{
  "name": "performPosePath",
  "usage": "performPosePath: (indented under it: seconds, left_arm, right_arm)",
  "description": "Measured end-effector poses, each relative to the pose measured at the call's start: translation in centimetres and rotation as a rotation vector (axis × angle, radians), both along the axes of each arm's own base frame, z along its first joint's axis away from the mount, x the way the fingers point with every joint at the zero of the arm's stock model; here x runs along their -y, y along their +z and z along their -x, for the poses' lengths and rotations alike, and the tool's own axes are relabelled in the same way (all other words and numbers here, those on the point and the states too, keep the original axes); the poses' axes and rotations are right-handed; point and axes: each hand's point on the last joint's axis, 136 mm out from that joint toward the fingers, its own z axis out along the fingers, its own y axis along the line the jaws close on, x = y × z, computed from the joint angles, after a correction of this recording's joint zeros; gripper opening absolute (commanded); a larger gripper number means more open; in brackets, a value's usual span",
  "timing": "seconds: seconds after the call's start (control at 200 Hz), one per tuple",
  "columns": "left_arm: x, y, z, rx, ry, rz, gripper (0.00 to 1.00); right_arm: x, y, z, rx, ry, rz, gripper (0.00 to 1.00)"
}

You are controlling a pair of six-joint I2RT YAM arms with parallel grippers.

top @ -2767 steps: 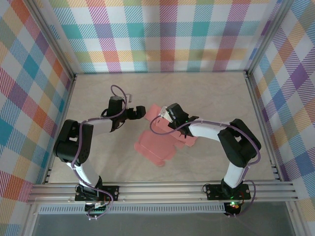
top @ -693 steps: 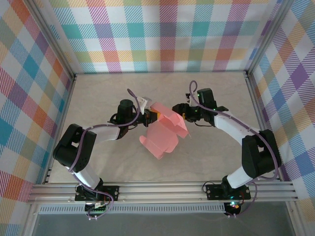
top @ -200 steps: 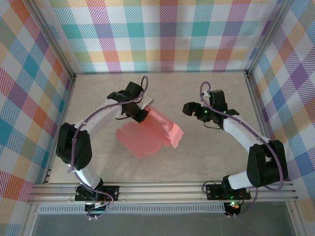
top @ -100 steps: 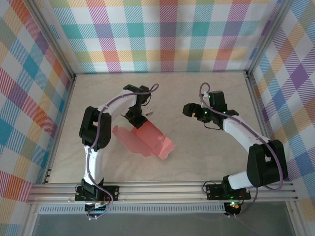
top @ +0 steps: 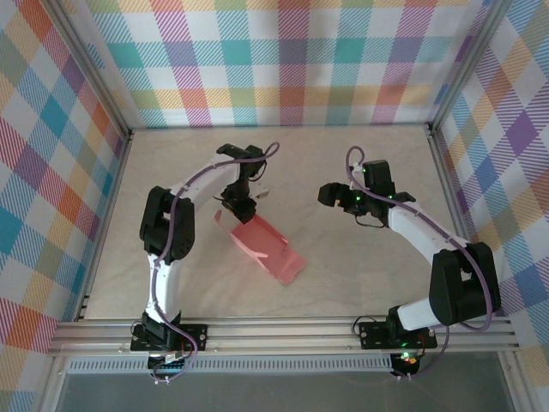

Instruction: Fold the paper box

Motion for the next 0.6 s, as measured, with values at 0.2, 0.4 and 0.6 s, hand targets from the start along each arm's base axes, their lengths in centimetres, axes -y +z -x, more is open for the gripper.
performPosePath:
  seconds: [0.2, 0.4, 0.6]
  left_arm:
    - [1.0, 8.1, -1.8, 0.335, 0.044, 0.191, 0.85]
    - [-1.7, 15.5, -1.9, 0.7, 0.283, 0.392, 1.0]
    - [-11.5, 16.1, -0.1, 0.95, 0.758, 0.375, 1.0]
  right_arm:
    - [-0.2, -0.1, 0.1, 0.007, 0.025, 0.001, 0.83]
    - [-0.8, -1.0, -0.2, -0.005, 0.045, -0.005, 0.84]
    - [-2.3, -1.5, -0.3, -0.01, 0.083, -0.011, 0.85]
